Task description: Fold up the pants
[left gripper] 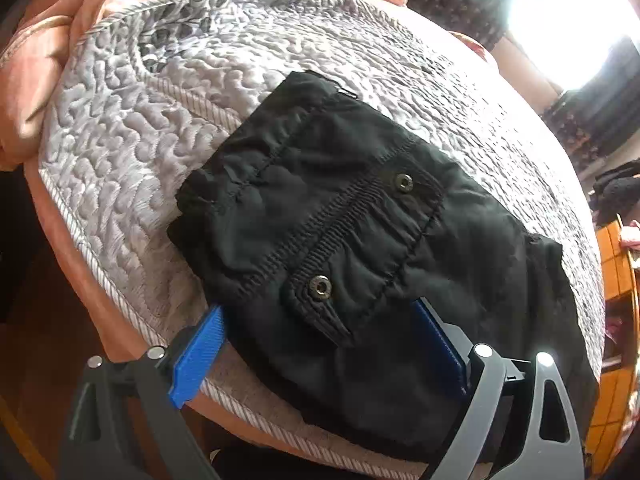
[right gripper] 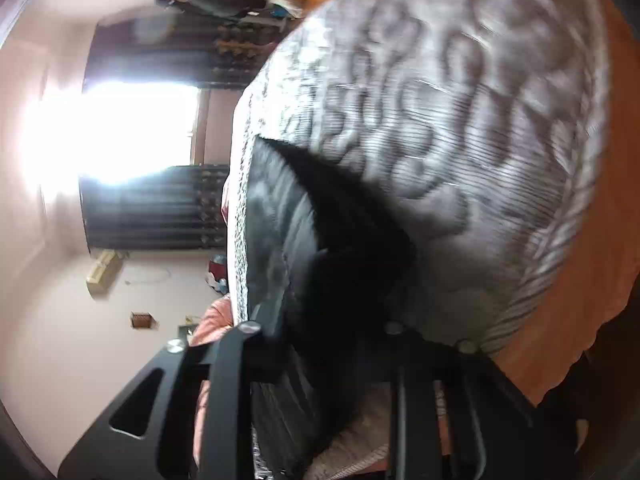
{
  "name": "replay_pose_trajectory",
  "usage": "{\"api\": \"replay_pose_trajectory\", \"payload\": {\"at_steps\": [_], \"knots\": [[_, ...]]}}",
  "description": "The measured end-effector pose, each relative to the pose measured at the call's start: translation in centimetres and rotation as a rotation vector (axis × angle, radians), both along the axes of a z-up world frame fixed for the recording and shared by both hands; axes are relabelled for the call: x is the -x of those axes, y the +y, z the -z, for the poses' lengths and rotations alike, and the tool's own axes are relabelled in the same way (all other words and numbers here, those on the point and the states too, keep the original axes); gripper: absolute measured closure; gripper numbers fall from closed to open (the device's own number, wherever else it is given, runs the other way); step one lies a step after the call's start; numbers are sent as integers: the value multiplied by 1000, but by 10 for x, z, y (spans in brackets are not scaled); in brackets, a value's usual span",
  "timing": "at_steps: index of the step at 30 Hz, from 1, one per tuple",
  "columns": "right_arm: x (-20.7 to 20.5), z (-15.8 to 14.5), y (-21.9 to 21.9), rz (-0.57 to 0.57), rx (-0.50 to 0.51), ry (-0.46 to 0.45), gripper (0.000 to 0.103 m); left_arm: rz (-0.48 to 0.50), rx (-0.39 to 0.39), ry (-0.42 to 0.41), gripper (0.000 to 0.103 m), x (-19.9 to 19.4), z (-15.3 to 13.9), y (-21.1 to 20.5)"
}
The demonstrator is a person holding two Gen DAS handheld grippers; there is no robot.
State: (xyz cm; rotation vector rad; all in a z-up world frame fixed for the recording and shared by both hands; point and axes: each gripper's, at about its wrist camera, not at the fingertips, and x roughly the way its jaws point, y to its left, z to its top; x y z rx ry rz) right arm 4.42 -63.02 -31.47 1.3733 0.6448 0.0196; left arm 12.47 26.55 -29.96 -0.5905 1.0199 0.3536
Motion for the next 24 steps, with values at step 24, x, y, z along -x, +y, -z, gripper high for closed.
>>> {"api": "replay_pose_trajectory", "payload": {"at_steps": [24], "knots": [[-22, -198, 120, -148, 599, -76, 85, -56, -175, -212, 10, 23, -20, -32]]}}
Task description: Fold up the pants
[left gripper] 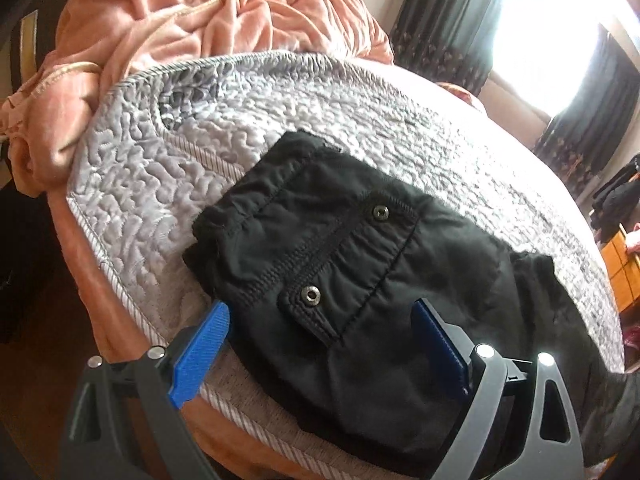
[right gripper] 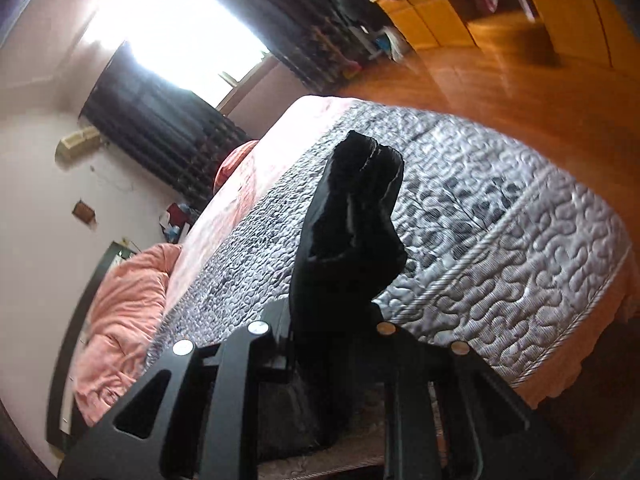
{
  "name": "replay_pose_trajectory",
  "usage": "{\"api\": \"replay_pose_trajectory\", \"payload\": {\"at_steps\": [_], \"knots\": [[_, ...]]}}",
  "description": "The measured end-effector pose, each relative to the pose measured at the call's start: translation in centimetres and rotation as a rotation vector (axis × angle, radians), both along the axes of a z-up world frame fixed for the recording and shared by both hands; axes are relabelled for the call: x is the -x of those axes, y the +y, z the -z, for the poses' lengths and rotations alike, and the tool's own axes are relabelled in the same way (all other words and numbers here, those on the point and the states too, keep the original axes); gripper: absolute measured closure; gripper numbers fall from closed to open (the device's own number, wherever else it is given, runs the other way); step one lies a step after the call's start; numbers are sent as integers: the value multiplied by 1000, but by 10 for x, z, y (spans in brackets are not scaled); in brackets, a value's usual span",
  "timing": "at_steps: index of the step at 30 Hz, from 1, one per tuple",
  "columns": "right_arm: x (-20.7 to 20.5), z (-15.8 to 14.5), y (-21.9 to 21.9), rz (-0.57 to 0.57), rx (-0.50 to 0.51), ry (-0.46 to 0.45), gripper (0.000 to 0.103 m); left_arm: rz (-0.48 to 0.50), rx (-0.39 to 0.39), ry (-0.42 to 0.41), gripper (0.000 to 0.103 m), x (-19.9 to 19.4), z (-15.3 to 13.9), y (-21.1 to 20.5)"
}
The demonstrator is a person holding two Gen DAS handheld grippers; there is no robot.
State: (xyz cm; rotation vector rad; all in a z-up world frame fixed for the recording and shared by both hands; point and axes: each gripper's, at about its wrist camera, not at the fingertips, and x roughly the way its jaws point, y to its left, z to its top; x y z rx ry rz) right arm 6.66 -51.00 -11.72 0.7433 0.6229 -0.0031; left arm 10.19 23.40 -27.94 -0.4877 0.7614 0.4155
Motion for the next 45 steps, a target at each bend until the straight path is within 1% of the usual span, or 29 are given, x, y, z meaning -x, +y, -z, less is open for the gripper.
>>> {"api": "replay_pose_trajectory", "payload": {"at_steps": [3, 10, 13, 16, 19, 25, 30, 38, 45], "knots": [[-1, -14, 14, -22, 58, -8, 85, 3, 4, -11, 10, -1, 0, -6], [-4, -39, 46, -64, 143, -25, 85, 65, -67, 9, 8, -7, -1, -26], [-5, -45, 58, -77, 173, -30, 85, 90, -104, 6, 7, -7, -4, -33], [-7, -50, 71, -93, 209, -35, 85, 96, -119, 3, 5, -6, -5, -35], [-10, -54, 85, -108, 251, -37, 85, 89, -112, -3, 4, -5, -6, -33], [-15, -62, 112, -133, 339, -37, 85, 62, -68, 7, 4, -3, -1, -25], [-19, -69, 137, -157, 401, -35, 85, 72, -74, 6, 4, -3, -1, -27], [-25, -75, 170, -208, 457, -44, 86, 84, -66, 14, 4, -4, 0, -27], [-28, -77, 192, -245, 481, -45, 86, 73, -37, 13, 4, -1, 2, -21]]}}
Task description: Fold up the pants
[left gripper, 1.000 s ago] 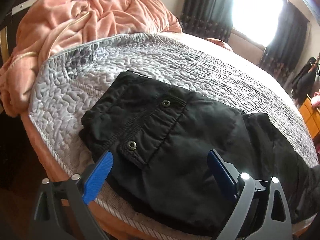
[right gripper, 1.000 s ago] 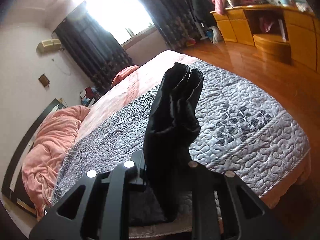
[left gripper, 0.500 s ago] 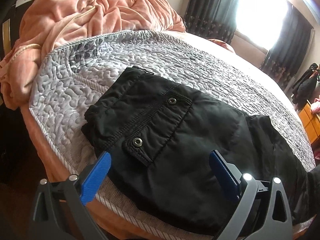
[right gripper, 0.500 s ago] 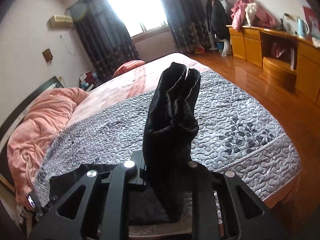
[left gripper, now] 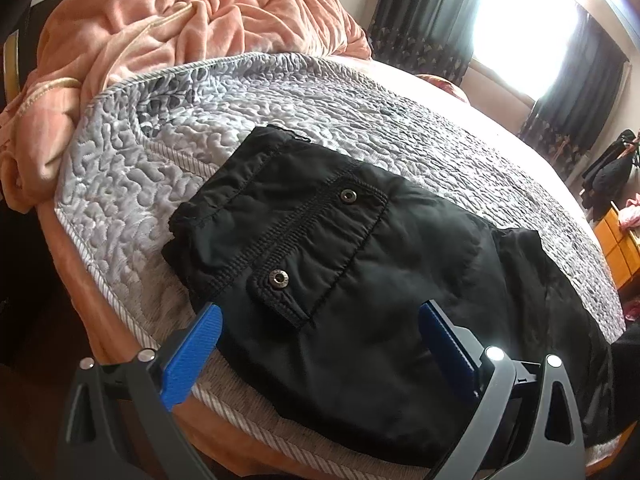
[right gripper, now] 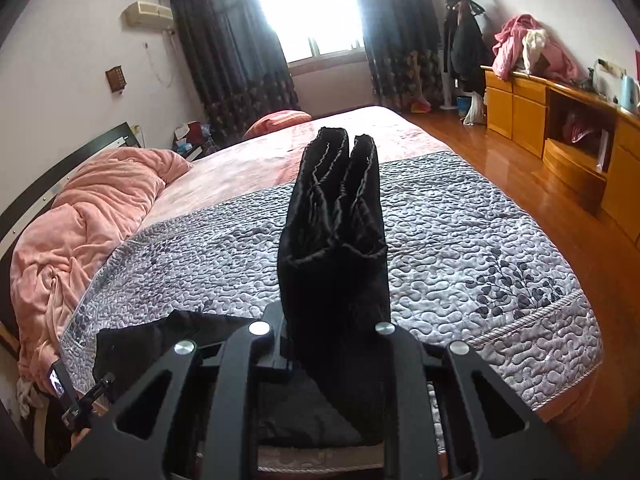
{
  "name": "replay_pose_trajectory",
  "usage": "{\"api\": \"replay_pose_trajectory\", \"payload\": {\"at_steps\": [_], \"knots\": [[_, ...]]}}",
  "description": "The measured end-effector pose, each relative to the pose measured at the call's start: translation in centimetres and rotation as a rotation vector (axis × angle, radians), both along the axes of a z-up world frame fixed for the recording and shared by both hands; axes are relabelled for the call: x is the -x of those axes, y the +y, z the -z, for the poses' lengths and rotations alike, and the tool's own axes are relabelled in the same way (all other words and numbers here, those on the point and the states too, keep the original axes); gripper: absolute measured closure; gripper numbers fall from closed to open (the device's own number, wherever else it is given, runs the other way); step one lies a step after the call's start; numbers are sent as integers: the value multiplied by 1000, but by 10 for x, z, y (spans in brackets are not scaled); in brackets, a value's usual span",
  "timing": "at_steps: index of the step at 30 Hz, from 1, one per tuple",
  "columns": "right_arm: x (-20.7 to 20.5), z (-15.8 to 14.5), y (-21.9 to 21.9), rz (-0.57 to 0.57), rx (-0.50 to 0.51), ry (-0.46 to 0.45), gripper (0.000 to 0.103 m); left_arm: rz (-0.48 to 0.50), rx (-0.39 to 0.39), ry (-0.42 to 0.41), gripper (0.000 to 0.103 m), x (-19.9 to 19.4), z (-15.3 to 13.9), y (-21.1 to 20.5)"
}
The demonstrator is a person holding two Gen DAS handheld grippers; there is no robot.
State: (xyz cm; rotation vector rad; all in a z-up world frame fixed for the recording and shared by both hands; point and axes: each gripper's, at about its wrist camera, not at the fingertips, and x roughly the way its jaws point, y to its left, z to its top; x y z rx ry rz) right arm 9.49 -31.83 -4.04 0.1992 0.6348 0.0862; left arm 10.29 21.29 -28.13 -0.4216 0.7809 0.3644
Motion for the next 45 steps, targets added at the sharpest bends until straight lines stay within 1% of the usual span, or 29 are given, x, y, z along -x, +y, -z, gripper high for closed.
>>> {"api": "replay_pose_trajectory", "payload": {"at_steps": [5, 14, 23, 27, 31, 36, 40, 45], "knots": [[-1, 1, 13, -16, 28, 3, 86, 2, 4, 0, 4, 0, 0, 1], [-4, 3, 43, -57, 108, 13, 86, 14, 5, 7, 4, -2, 2, -1], [-7, 15, 93, -135, 282, 15, 86, 21, 14, 17, 4, -3, 3, -2], [-7, 25, 118, -176, 365, 16, 86, 18, 25, 19, 4, -3, 4, -1], [-8, 34, 142, -219, 423, 25, 86, 18, 32, 20, 4, -2, 5, 0], [-6, 49, 171, -269, 519, 34, 86, 24, 36, 22, 4, -2, 5, 0], [-4, 63, 187, -299, 573, 46, 86, 20, 62, 29, 4, -2, 6, 4], [-3, 81, 207, -328, 663, 48, 86, 17, 95, 45, 4, -3, 9, 8]]}}
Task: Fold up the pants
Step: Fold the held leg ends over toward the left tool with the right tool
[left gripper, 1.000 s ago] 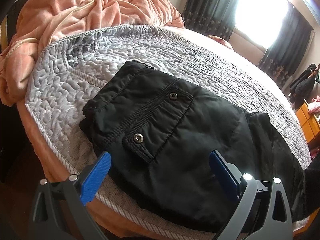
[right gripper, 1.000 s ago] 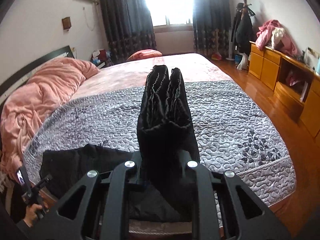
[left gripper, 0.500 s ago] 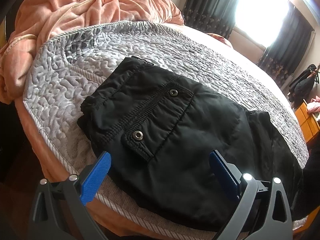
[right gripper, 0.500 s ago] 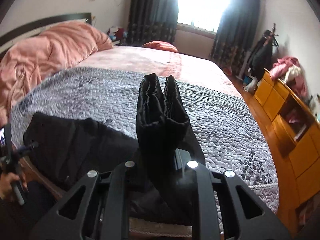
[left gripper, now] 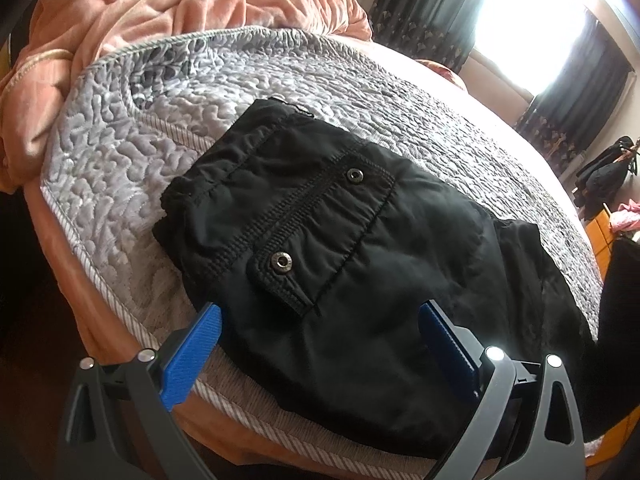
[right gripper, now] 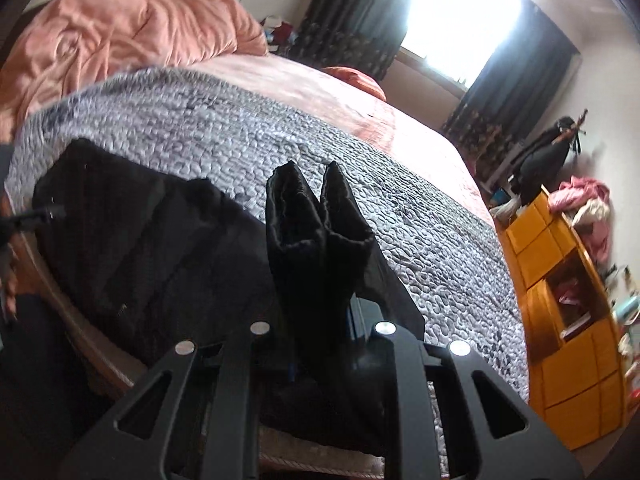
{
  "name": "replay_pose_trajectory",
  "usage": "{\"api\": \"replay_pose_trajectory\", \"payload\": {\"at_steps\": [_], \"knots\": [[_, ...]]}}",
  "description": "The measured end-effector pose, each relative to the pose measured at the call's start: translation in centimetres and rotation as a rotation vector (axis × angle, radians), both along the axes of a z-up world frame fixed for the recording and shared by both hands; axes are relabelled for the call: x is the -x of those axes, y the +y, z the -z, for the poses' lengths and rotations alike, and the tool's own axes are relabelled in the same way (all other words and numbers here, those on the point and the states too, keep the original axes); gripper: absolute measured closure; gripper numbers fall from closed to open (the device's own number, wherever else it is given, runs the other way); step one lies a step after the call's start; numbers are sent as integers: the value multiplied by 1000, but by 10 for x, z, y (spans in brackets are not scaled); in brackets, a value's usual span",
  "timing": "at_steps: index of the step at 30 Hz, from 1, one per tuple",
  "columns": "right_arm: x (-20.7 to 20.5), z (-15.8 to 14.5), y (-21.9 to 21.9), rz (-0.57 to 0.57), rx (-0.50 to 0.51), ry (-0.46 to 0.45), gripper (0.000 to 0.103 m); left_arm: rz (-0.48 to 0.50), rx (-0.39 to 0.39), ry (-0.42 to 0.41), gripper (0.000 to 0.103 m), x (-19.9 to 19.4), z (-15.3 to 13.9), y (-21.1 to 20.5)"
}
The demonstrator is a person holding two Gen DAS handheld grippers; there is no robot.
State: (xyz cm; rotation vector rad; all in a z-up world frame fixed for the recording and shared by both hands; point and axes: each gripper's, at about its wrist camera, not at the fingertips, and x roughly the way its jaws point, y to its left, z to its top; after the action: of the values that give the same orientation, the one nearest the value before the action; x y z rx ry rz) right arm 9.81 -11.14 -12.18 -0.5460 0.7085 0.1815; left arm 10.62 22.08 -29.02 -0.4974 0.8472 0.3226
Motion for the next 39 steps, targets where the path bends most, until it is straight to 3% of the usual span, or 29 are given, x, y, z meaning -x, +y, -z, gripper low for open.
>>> {"api": "replay_pose_trajectory", "payload": {"at_steps": [6, 23, 35, 39], "knots": [[0, 21, 19, -29, 86, -8, 86, -11, 43, -2, 4, 2, 0, 5], [3, 70, 60, -115, 274, -52, 86, 4, 71, 1, 4, -4, -5, 5], [24, 132, 86, -198, 496, -88, 85, -2, 72, -7, 4, 2, -7, 5], [27, 153, 89, -232, 542, -67, 79, -2, 71, -4, 4, 2, -8, 4]]}}
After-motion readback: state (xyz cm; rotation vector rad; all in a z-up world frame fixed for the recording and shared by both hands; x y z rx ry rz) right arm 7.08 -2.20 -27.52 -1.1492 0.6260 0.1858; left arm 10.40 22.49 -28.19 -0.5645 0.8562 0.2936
